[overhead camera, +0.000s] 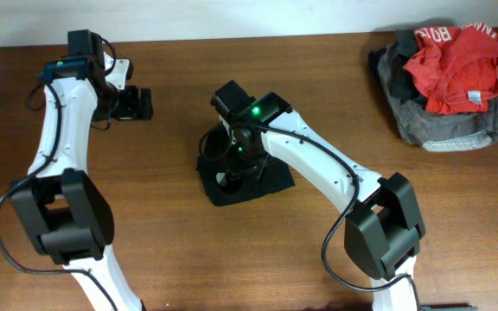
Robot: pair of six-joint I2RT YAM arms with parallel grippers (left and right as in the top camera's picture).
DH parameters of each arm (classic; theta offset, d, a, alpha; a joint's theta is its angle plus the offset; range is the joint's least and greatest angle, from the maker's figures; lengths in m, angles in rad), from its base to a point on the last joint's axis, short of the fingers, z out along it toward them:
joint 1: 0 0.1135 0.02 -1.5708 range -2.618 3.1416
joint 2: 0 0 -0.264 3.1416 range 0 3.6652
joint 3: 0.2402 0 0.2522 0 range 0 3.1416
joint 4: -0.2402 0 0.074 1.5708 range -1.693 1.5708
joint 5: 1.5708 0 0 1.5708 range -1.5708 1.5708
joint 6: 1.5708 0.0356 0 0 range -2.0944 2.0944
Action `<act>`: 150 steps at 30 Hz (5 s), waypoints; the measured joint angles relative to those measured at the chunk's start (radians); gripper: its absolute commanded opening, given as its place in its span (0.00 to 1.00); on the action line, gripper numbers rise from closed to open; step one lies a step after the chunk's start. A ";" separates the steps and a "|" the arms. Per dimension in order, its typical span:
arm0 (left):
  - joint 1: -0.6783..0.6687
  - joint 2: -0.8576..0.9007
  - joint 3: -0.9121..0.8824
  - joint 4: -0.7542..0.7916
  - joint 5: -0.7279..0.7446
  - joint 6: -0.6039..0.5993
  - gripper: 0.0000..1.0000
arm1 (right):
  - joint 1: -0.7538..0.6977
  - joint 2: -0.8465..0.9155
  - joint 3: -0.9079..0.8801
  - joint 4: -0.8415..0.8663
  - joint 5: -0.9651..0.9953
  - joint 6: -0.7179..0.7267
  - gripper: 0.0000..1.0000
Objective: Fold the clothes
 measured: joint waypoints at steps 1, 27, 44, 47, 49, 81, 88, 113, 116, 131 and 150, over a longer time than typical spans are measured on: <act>0.000 0.007 0.000 -0.002 0.000 0.000 0.99 | 0.000 0.000 0.000 0.000 0.000 0.018 0.49; 0.000 0.024 0.000 0.017 0.000 0.000 0.99 | 0.198 0.006 -0.154 0.171 0.023 0.124 0.43; 0.000 0.024 0.000 0.018 0.000 0.000 0.99 | 0.185 -0.026 0.106 -0.068 0.024 0.078 0.73; 0.000 0.024 0.000 0.019 0.000 0.000 0.99 | 0.117 -0.054 0.131 -0.093 0.036 0.094 0.39; 0.000 0.024 0.000 0.018 0.000 0.000 0.99 | 0.053 -0.065 0.128 -0.099 0.045 0.117 0.17; 0.000 0.024 0.000 0.023 0.000 0.000 0.99 | -0.204 -0.025 -0.285 0.182 -0.200 -0.038 0.04; 0.000 0.024 0.000 0.023 0.000 0.000 0.99 | -0.359 0.007 -0.288 0.106 -0.198 -0.165 0.04; 0.000 0.024 0.000 0.022 0.000 0.000 0.99 | -0.394 0.011 -0.438 0.344 -0.640 -0.027 0.12; 0.000 0.024 0.000 0.022 0.000 0.000 0.99 | -0.392 0.011 -0.457 0.377 -0.639 -0.008 0.11; 0.000 0.024 0.000 0.022 0.000 0.000 0.99 | -0.398 0.011 -0.459 0.420 -0.505 -0.013 0.04; 0.016 0.024 0.000 0.046 0.000 0.000 0.99 | -0.243 0.011 -0.067 0.090 -0.519 -0.216 0.04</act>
